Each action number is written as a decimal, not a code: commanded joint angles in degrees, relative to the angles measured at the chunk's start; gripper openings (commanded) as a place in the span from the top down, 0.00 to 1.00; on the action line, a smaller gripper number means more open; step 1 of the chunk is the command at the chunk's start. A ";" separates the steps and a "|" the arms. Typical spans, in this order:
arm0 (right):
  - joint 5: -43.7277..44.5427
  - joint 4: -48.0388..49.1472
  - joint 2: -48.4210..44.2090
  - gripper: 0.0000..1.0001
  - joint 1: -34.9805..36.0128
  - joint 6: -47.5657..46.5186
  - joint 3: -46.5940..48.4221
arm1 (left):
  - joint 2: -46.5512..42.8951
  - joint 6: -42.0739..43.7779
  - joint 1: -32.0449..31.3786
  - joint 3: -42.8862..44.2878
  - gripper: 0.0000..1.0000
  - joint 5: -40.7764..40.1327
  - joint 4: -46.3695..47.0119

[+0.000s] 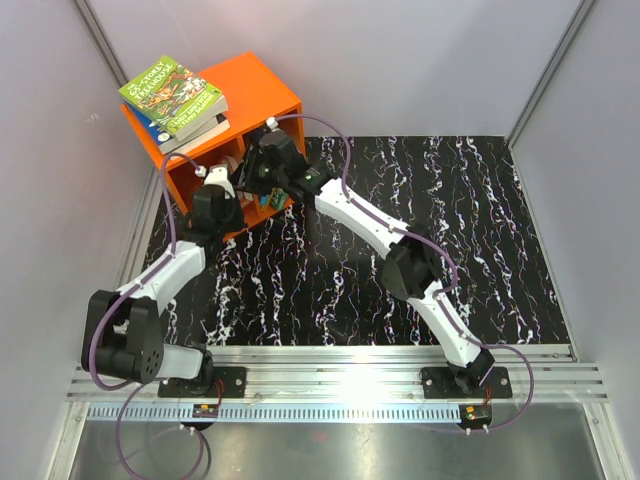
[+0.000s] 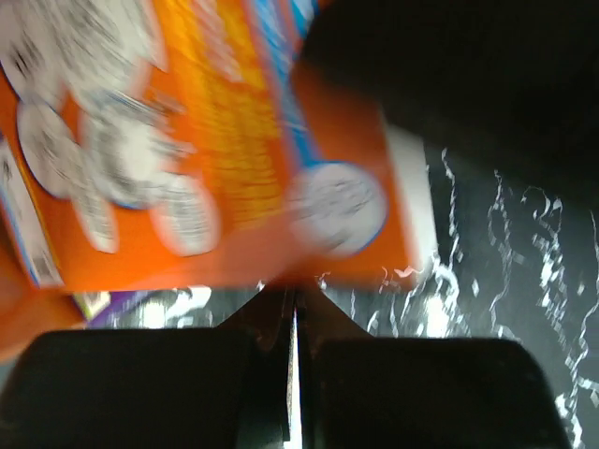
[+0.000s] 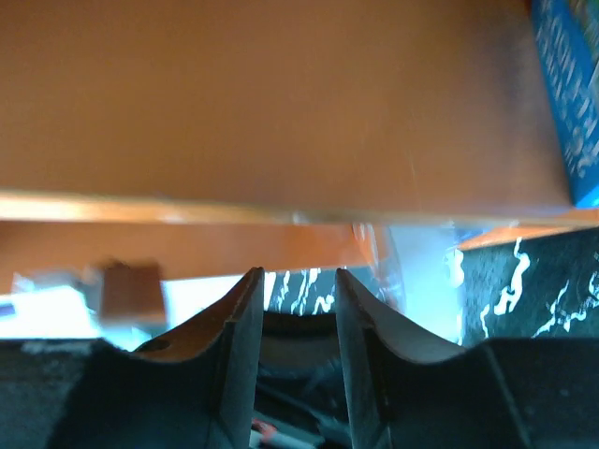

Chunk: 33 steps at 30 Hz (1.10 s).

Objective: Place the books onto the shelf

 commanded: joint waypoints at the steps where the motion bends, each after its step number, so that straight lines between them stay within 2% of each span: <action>1: -4.05 0.75 -4.67 0.57 -0.15 -0.38 -1.85 | 1.67 0.30 0.48 4.20 1.00 -2.14 5.44; 8: -6.68 -2.77 -12.31 0.52 -0.15 0.41 -12.56 | 7.29 -0.14 0.92 9.38 1.00 -4.16 5.18; 18: 1.56 -5.84 -32.08 0.47 -0.94 -7.06 -25.67 | 9.06 -1.89 0.92 11.94 1.00 -2.67 5.27; 27: 10.88 -9.01 -46.14 0.44 -2.26 -13.83 -42.62 | -1.83 -5.58 0.66 6.76 1.00 0.23 0.17; 33: 16.16 -12.52 -54.49 0.41 -2.88 -15.76 -54.14 | -12.11 -7.26 -3.11 2.80 1.00 -0.29 -6.32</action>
